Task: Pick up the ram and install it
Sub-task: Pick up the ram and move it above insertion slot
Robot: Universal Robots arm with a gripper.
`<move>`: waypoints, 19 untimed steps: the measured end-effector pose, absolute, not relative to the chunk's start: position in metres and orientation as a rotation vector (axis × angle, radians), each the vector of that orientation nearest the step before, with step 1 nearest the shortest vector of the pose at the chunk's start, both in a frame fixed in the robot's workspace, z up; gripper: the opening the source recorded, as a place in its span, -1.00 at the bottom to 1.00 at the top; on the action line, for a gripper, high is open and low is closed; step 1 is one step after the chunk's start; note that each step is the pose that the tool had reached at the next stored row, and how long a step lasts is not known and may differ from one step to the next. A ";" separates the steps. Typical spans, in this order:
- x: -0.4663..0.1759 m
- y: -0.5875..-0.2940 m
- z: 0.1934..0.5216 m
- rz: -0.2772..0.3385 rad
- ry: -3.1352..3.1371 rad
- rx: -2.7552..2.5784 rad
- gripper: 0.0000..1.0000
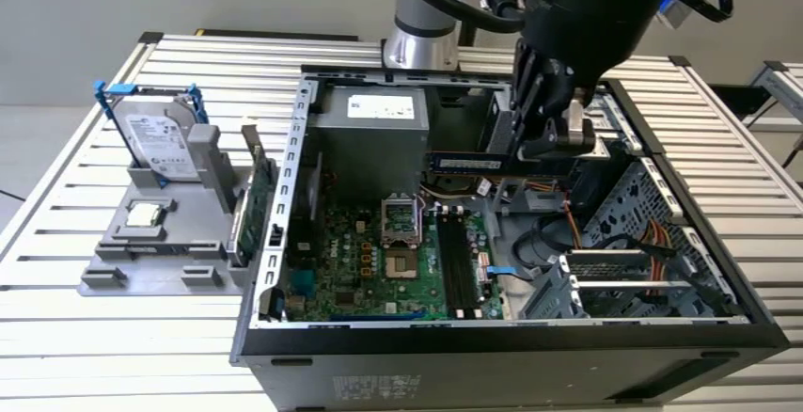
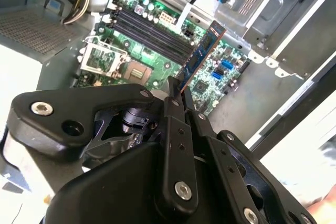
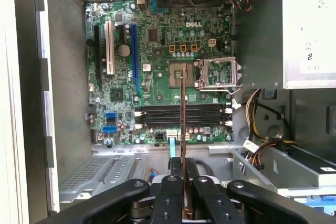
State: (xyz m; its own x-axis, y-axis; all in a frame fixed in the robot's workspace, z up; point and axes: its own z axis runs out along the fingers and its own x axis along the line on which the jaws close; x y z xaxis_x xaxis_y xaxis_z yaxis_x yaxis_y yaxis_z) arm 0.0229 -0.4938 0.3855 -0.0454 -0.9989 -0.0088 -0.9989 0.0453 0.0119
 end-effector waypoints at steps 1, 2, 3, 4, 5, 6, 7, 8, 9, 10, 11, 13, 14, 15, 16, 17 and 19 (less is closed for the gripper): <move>0.024 -0.494 0.385 -0.023 -2.270 2.169 -1.00; 0.025 -0.494 0.385 -0.023 -2.270 2.169 -1.00; 0.026 -0.494 0.385 -0.023 -2.270 2.169 -1.00; 0.026 -0.494 0.385 -0.023 -2.270 2.169 -1.00; 0.026 -0.494 0.385 -0.023 -2.270 2.169 -1.00; 0.026 -0.494 0.385 -0.023 -2.270 2.169 -1.00; 0.027 -0.494 0.385 -0.023 -2.270 2.169 -1.00; 0.028 -0.494 0.385 -0.023 -2.270 2.169 -1.00; 0.029 -0.494 0.385 -0.023 -2.271 2.168 -1.00; 0.030 -0.494 0.385 -0.023 -2.272 2.167 -1.00; 0.030 -0.494 0.385 -0.023 -2.273 2.166 -1.00; 0.032 -0.494 0.385 -0.023 -2.276 2.163 -1.00; 0.032 -0.494 0.385 -0.023 -2.277 2.162 -1.00; 0.032 -0.494 0.385 -0.023 -2.277 2.162 -1.00; 0.032 -0.494 0.385 -0.023 -2.277 2.162 -1.00; 0.032 -0.494 0.385 -0.023 -2.277 2.162 -1.00; 0.032 -0.494 0.385 -0.023 -2.277 2.162 -1.00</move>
State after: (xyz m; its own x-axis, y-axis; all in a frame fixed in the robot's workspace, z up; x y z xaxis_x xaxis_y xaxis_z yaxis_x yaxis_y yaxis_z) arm 0.0325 -0.4938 0.3854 -0.0516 -0.9986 -0.0088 -0.9986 0.0515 0.0119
